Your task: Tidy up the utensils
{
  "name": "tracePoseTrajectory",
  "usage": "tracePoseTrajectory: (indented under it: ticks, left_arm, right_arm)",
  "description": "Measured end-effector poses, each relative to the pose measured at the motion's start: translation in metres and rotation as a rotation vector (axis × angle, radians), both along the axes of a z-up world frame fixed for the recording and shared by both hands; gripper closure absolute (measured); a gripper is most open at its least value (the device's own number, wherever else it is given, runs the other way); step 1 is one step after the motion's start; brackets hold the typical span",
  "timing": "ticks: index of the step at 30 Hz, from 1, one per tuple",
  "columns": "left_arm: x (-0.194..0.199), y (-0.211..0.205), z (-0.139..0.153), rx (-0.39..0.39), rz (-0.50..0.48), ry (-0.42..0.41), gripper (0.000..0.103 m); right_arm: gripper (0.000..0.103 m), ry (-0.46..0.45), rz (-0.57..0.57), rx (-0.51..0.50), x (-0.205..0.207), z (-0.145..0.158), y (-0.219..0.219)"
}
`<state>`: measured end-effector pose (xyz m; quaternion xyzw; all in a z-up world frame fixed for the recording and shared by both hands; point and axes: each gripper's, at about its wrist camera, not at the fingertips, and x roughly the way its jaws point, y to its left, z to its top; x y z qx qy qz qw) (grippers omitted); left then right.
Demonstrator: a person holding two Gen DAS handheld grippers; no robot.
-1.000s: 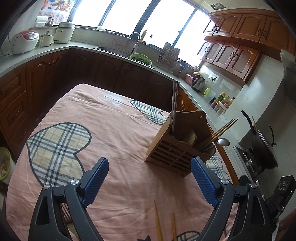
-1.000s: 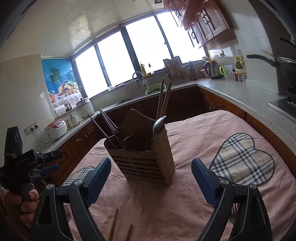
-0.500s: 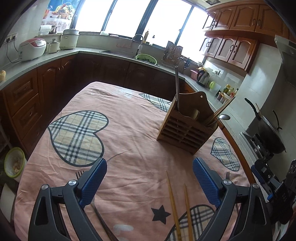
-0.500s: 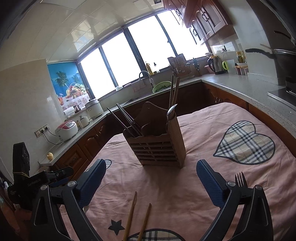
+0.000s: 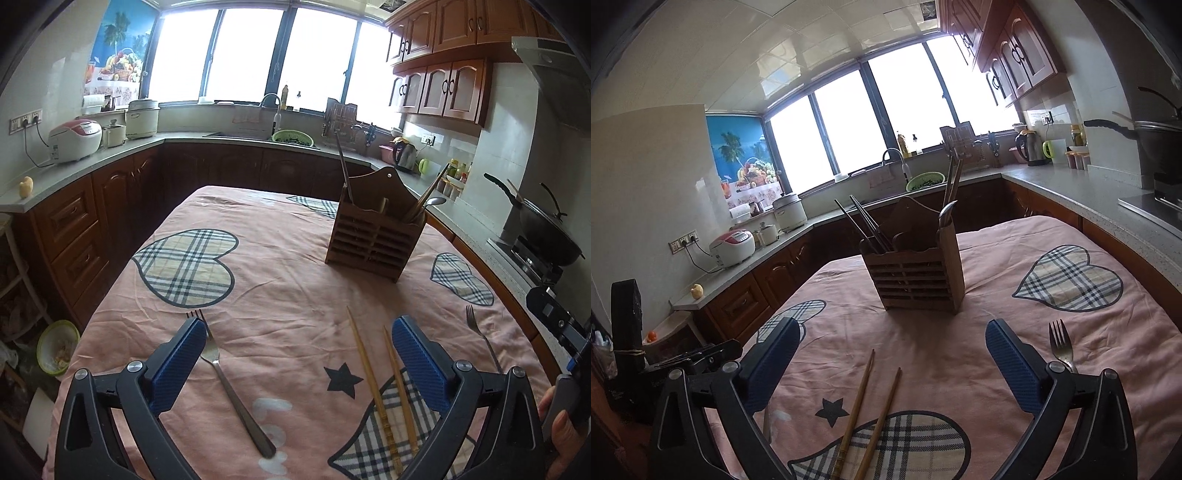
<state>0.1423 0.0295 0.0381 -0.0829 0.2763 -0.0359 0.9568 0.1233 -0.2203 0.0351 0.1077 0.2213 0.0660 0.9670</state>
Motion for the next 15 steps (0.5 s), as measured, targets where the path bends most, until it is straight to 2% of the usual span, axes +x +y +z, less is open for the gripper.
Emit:
tracePoseTrajectory:
  ticks: [4, 8, 11, 15]
  left_arm:
    - [-0.020, -0.003, -0.001, 0.038, 0.019, -0.038, 0.001]
    - [-0.033, -0.005, 0.004, 0.068, 0.000, -0.037, 0.001]
    - [-0.040, -0.005, 0.021, 0.088, -0.021, -0.065, 0.001]
    - [-0.055, -0.004, 0.038, 0.128, -0.007, -0.119, 0.001]
  right_arm:
    - [0.000, -0.028, 0.014, -0.035, -0.015, 0.002, 0.006]
    - [0.000, -0.036, 0.026, -0.063, -0.025, 0.008, 0.010]
    - [0.000, -0.052, 0.057, -0.109, -0.032, 0.029, 0.015]
    - [0.000, -0.148, 0.082, -0.188, -0.049, 0.066, 0.023]
